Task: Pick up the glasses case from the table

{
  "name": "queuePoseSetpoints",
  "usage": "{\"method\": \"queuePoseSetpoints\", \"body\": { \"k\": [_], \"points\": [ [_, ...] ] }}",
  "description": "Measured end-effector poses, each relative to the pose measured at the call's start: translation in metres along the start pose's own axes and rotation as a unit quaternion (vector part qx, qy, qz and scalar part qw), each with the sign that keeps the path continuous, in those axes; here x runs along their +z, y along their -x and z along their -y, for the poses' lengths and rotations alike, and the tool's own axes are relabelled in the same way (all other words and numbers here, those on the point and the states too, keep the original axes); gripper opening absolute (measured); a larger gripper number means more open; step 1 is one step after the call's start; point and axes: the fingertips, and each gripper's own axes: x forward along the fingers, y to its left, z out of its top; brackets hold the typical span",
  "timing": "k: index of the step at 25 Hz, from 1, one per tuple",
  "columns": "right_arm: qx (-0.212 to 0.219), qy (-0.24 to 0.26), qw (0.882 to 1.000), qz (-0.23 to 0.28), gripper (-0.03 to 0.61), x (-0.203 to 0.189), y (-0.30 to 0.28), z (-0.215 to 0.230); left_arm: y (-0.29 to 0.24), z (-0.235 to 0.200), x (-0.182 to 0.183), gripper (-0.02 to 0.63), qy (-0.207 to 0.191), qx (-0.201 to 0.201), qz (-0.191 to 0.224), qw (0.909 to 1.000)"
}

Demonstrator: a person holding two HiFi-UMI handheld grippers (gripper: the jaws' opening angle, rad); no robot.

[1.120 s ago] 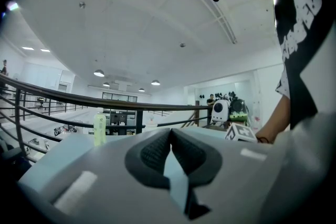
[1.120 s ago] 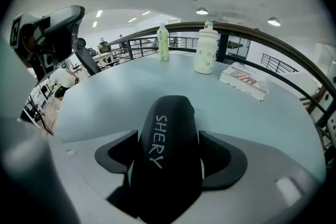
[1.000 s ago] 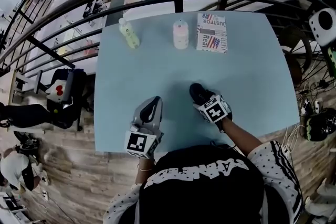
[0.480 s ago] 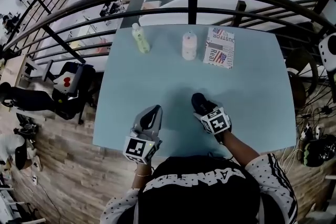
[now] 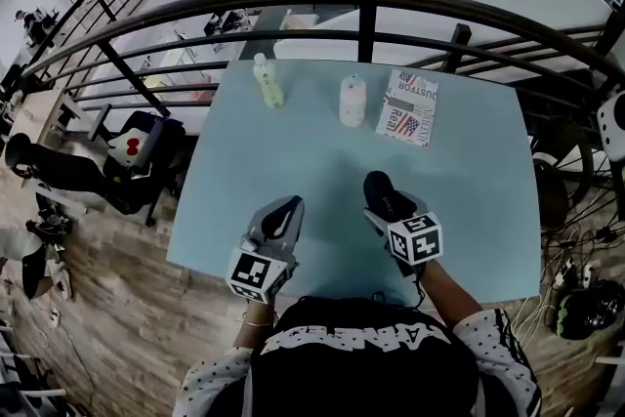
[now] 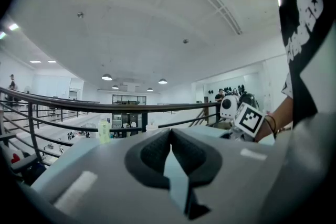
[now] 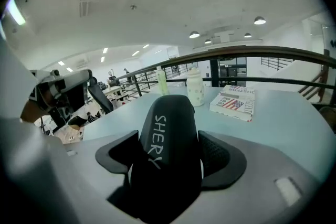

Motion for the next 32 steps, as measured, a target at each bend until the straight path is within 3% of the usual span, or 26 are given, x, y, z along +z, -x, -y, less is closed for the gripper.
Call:
{"method": "queuePoseSetpoints", "body": {
  "k": [8, 15, 32],
  "points": [
    [0.012, -0.022, 0.994, 0.102, 0.368, 0.059, 0.045, 0.005, -0.005, 0.009, 0.014, 0.000, -0.019, -0.006, 0.002, 0.9998],
    [0.033, -0.028, 0.986, 0.161, 0.368, 0.091, 0.070, -0.007, -0.003, 0.009, 0.013, 0.000, -0.021, -0.003, 0.001, 0.9998],
    [0.040, -0.037, 0.981, 0.186, 0.366, 0.107, 0.079, -0.010, -0.004, 0.007, 0.015, 0.000, -0.021, -0.003, 0.000, 0.9998]
  ]
}}
